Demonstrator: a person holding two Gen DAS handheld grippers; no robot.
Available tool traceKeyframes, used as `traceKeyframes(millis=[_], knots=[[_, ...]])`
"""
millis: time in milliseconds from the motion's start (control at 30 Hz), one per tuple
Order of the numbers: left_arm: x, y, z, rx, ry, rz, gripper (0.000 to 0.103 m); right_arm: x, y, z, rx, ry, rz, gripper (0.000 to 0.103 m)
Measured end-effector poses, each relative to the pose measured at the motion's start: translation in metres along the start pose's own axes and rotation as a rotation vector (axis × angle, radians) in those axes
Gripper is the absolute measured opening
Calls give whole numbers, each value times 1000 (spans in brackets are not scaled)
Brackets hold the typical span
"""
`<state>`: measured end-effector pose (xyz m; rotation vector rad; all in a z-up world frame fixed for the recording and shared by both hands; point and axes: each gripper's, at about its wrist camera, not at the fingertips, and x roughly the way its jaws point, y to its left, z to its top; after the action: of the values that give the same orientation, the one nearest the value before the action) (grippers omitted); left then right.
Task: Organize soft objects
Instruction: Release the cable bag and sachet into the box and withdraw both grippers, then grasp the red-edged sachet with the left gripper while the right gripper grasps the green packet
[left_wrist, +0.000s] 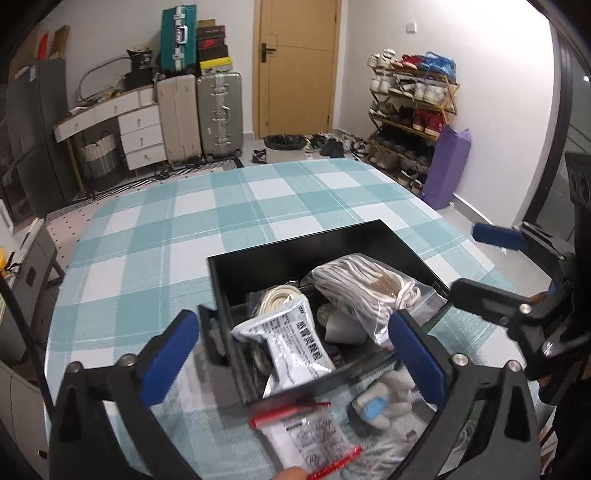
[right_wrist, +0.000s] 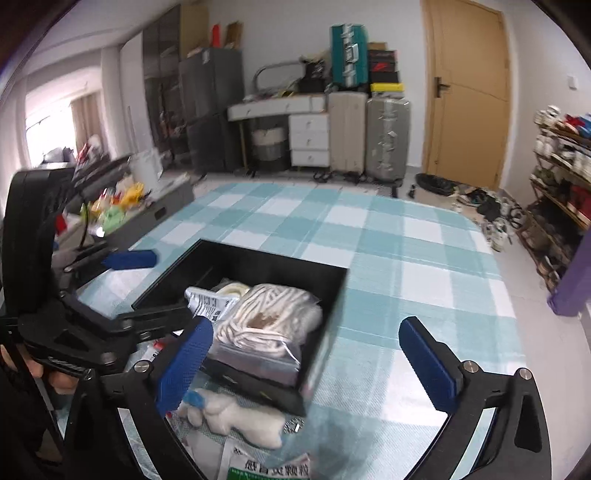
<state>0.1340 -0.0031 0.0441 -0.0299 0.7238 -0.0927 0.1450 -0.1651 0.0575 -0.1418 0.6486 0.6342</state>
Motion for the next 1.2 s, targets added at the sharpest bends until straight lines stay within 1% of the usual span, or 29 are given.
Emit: traceKeyframes(millis=[67, 233, 367, 433, 500, 600, 733, 1033, 1200], knots=[[-6, 2, -6, -9, -7, 4, 103, -8, -3, -7, 16, 7, 5, 102], [-14, 9, -26, -33, 3, 32, 103, -21, -2, -24, 6, 25, -26, 102], [-17, 11, -37, -40, 7, 48, 103, -25, 0, -39, 2, 61, -15, 102], [-18, 10, -40, -33, 17, 59, 103, -25, 3, -46, -9, 79, -13, 102], [-20, 10, -42, -27, 12, 66, 103, -22, 7, -52, -19, 114, 2, 102], [-21, 10, -46, -18, 18, 71, 103, -16, 16, -57, -60, 158, 5, 102], [-19, 9, -48, -14, 34, 71, 103, -7, 22, -64, -76, 204, 14, 102], [-4, 5, -56, 2, 128, 51, 103, 11, 20, -78, -72, 304, 9, 102], [6, 7, -60, -27, 171, 75, 103, 15, 19, -80, -76, 331, 3, 102]])
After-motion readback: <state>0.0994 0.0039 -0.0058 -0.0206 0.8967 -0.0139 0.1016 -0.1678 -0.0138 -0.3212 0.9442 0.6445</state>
